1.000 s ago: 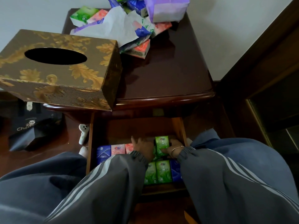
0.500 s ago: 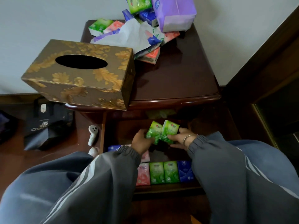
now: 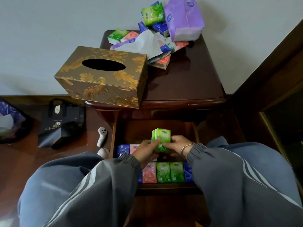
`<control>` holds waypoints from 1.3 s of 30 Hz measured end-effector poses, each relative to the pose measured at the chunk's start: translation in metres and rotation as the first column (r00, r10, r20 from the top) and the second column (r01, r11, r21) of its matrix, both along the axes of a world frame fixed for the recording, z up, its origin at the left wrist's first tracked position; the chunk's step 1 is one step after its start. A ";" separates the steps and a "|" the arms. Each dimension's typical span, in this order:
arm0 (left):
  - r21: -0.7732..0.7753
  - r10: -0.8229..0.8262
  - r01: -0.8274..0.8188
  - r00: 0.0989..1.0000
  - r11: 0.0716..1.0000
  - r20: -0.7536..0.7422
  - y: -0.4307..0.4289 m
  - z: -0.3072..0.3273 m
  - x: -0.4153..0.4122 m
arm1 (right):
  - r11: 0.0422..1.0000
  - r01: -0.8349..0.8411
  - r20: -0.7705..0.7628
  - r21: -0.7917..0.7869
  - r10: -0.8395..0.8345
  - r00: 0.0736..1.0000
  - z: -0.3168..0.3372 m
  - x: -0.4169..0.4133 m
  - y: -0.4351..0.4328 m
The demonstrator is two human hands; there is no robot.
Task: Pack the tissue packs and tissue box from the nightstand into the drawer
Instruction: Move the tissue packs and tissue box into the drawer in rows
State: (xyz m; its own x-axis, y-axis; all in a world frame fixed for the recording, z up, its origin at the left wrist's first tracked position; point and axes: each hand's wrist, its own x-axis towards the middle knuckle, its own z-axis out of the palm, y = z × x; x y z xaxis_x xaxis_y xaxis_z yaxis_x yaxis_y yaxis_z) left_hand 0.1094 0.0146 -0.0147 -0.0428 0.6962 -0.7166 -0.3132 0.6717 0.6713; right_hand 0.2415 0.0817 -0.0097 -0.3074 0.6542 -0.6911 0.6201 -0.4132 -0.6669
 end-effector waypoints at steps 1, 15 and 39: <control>-0.002 -0.012 0.012 0.998 1.000 -0.059 -0.001 0.000 0.000 | 1.000 -0.029 0.002 -0.005 0.029 1.000 0.001 0.001 0.000; -0.030 -0.390 0.425 0.797 0.905 -0.461 -0.020 0.014 -0.033 | 0.988 -0.022 -0.341 -0.153 -0.032 0.940 -0.033 0.011 0.017; -0.324 -0.297 0.058 0.574 0.944 -0.763 -0.045 -0.018 -0.101 | 0.822 -0.491 0.489 0.290 0.314 0.814 -0.084 -0.014 0.006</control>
State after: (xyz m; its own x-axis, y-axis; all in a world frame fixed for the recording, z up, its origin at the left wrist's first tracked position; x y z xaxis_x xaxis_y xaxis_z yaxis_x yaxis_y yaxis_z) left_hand 0.0083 -0.0308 -0.0323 -0.5700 0.5684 -0.5933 0.4076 0.8226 0.3964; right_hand 0.2272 0.0874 -0.0933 -0.3569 0.7696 -0.5295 0.9146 0.1726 -0.3656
